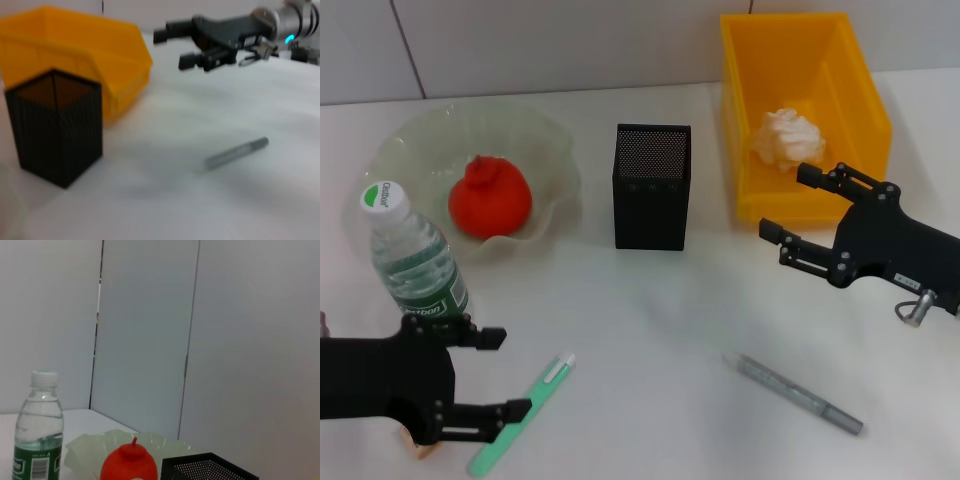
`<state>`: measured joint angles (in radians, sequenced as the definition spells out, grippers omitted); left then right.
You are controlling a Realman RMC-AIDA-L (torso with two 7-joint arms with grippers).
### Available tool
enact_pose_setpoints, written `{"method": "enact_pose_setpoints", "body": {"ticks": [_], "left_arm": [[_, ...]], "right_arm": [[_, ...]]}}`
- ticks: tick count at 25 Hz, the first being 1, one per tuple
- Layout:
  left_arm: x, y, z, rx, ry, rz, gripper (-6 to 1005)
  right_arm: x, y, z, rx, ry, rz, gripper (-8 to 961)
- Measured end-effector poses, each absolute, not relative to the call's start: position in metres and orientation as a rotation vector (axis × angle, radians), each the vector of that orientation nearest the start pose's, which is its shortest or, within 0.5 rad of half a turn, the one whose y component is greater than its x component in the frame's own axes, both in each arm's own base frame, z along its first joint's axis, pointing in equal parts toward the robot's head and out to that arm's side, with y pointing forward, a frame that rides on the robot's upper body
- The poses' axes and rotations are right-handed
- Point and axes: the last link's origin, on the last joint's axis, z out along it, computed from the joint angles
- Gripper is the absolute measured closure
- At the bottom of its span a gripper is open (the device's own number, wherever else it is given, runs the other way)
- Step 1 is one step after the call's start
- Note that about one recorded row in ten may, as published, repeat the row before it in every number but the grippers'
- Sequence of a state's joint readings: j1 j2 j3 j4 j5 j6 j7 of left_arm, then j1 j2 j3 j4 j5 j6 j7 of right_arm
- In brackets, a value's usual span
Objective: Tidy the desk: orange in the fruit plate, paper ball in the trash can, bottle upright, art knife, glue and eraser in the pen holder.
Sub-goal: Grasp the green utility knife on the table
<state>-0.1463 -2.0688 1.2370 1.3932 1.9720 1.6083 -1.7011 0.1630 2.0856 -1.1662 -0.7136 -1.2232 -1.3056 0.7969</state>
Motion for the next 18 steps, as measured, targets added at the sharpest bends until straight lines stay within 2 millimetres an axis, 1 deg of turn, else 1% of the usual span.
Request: {"method": "enact_pose_setpoints", "body": {"ticks": [3, 4, 9, 13, 14, 18], "left_arm": [[-0.237, 0.262, 0.013, -2.964, -0.465, -0.161, 197], [-0.234, 0.261, 0.008, -2.982, -0.481, -0.123, 197], [-0.224, 0.263, -0.002, -2.998, -0.525, -0.049, 197], [-0.215, 0.27, -0.008, -2.973, -0.576, 0.001, 199], [-0.21, 0.274, -0.011, -2.952, -0.606, 0.019, 199], [-0.206, 0.28, -0.013, -2.917, -0.654, 0.046, 201]], "right_arm": [[0.295, 0.284, -0.002, -2.29, 0.217, 0.778, 187], [0.295, 0.284, -0.003, -2.289, 0.224, 0.786, 187], [0.297, 0.284, -0.003, -2.282, 0.237, 0.789, 187], [0.298, 0.284, -0.003, -2.281, 0.247, 0.789, 187], [0.298, 0.284, -0.004, -2.281, 0.253, 0.79, 187], [0.299, 0.283, -0.004, -2.282, 0.257, 0.79, 187]]}}
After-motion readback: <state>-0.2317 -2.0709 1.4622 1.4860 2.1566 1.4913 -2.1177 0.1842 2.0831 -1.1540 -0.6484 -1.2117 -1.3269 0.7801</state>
